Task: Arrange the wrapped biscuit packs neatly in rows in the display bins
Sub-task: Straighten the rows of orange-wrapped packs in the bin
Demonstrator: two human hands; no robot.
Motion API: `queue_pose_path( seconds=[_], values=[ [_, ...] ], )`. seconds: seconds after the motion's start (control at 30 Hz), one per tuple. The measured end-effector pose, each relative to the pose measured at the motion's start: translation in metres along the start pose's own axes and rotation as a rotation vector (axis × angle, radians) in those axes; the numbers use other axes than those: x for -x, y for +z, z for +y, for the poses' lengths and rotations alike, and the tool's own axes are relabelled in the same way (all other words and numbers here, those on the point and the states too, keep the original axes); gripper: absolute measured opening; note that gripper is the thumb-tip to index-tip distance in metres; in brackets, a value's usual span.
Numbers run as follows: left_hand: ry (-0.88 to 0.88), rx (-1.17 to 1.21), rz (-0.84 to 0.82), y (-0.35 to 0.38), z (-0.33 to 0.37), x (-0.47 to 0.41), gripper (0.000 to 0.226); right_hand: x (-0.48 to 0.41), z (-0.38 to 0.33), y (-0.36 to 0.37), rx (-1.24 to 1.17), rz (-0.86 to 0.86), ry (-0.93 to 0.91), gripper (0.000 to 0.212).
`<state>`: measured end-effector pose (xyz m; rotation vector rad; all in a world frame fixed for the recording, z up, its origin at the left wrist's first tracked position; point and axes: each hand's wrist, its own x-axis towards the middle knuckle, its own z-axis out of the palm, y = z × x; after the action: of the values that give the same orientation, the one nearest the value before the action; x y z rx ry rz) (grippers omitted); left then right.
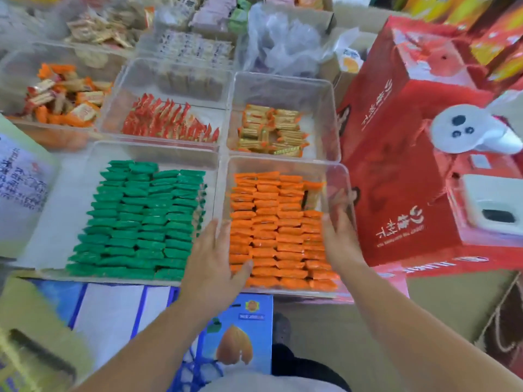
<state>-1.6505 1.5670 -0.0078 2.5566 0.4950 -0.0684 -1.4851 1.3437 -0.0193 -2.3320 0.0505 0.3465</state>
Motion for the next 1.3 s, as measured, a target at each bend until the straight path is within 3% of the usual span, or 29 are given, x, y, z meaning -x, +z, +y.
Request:
queue_pose_path(
  seconds=[0.13,0.47,0.73,0.93,1.07,1.3],
  values=[
    [-0.134,-0.144,-0.001,0.031,0.015,0.000,0.098,-0.013,0.014,0.009,-0.077,-0.087,0.202,0.072],
    [-0.148,-0.246,0.019,0.037,0.013,0.001,0.094,-0.028,0.012,0.035,-0.490,-0.322,0.512,0.054],
    [-0.133,-0.290,0.002,0.036,0.013,0.000,0.094,-0.029,0.016,0.027,-0.579,-0.499,0.582,0.044],
    [-0.145,-0.252,-0.009,0.036,0.012,0.001,0.095,-0.017,0.028,0.021,-0.501,-0.437,0.613,0.068],
    [-0.133,-0.241,-0.005,0.037,0.012,0.001,0.095,-0.007,0.021,0.024,-0.519,-0.490,0.699,0.090],
    [-0.114,-0.245,0.011,0.037,0.013,0.001,0.094,0.004,0.006,0.023,-0.616,-0.519,0.726,0.079]
  ],
)
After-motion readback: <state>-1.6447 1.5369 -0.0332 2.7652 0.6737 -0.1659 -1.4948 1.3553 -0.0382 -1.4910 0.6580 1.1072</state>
